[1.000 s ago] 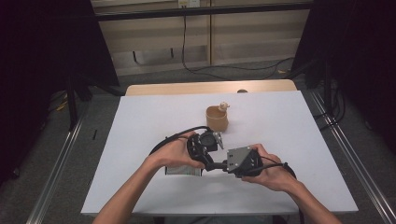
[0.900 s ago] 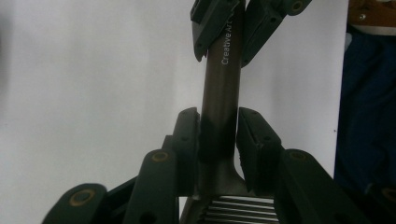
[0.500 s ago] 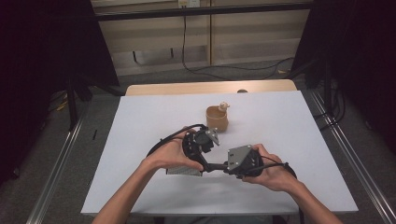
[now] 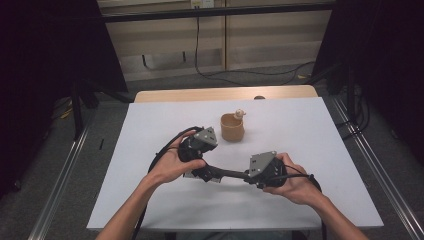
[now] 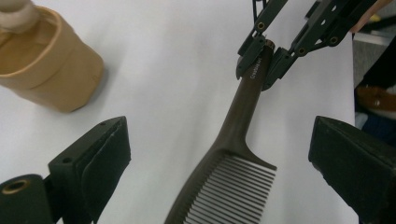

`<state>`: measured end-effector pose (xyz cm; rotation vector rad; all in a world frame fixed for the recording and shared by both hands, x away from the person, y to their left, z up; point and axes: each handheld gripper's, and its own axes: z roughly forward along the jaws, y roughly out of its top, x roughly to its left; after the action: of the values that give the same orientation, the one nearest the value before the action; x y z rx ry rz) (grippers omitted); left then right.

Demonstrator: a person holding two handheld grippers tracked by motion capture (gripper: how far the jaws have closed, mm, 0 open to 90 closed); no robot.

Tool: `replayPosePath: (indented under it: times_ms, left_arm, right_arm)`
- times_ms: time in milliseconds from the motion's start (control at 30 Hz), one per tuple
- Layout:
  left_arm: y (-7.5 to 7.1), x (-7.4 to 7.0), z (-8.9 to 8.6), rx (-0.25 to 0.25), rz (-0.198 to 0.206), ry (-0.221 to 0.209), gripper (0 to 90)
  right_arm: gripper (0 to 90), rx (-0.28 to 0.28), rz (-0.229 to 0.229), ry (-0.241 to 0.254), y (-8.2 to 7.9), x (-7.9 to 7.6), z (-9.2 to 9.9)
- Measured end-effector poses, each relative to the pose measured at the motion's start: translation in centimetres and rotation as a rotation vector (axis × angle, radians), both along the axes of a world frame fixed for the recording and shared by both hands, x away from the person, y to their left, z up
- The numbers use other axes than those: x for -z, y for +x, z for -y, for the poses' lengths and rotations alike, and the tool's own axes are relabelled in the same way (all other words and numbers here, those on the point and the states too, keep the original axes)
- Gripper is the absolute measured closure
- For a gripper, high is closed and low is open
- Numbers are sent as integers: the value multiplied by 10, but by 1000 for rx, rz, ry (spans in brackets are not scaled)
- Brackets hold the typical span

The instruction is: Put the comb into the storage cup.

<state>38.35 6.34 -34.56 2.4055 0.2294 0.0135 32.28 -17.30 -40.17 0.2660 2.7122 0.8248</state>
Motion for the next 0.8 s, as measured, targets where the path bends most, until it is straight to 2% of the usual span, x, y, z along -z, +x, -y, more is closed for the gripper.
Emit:
replayPosePath:
  times_ms: [67,300,467,567,667,733,800]
  left_arm:
    - [0,-1,-6,-13,-3,-32,55]
    - [0,-3,-28,-99,55,-124,43]
    - [-2,-6,-41,-159,59,-200,43]
    - [-5,-6,-44,-183,78,-212,42]
    - [-9,-6,-46,-244,108,-211,46]
    - [-11,-5,-48,-241,87,-243,46]
    - [-13,-4,-49,-246,102,-240,46]
  right_arm:
    - [729,17,-8,10,1,-1,3]
    - [728,63,-27,47,1,-4,11]
    - [728,108,-36,67,1,-3,21]
    - [728,143,-53,89,-1,-3,28]
    - [728,185,-60,99,-3,-3,31]
    - [728,218,-64,116,-2,-2,34]
    - [728,246,-66,128,-1,-2,37]
